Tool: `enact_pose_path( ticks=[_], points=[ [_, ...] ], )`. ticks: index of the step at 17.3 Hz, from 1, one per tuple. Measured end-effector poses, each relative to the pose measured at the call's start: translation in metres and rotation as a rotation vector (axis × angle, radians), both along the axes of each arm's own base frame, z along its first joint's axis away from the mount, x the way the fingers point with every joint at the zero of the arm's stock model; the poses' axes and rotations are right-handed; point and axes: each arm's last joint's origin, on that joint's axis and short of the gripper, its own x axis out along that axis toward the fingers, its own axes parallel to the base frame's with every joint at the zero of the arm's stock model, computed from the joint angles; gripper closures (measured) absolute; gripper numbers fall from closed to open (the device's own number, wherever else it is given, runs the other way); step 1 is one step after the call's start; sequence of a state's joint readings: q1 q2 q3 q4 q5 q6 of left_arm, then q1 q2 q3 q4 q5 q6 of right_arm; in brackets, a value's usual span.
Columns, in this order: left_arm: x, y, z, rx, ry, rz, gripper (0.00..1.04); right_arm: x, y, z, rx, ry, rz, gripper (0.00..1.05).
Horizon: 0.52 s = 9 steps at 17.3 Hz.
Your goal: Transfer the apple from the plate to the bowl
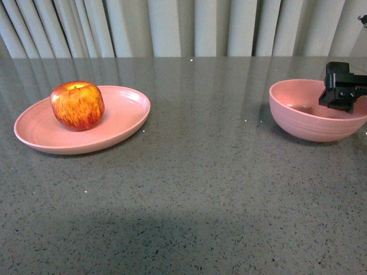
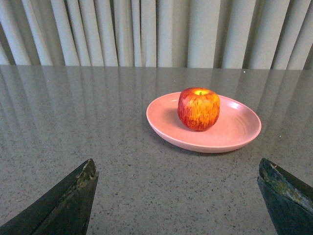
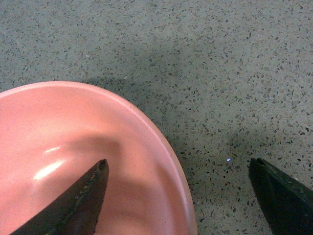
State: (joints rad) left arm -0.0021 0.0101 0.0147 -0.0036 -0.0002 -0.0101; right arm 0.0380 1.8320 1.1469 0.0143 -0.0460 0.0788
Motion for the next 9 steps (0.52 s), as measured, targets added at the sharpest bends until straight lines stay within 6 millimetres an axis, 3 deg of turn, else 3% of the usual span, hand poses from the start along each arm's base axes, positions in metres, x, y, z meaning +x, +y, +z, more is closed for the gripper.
enact_pose_path(
  ticks=[3,7,9],
  points=[
    [0.0,0.0,0.0001,0.0,0.0,0.0,0.07,-0.0001,0.0003,-0.0006,0.01,0.005,-0.003,0.55],
    [0.0,0.0,0.0001,0.0,0.0,0.0,0.07,-0.0007,0.0002,-0.001,0.038,0.016,-0.004,0.95],
    [0.0,0.0,0.0001,0.0,0.0,0.0,0.07,-0.0021,-0.0016,0.0032,0.055,0.016,-0.005,1.0]
  ],
)
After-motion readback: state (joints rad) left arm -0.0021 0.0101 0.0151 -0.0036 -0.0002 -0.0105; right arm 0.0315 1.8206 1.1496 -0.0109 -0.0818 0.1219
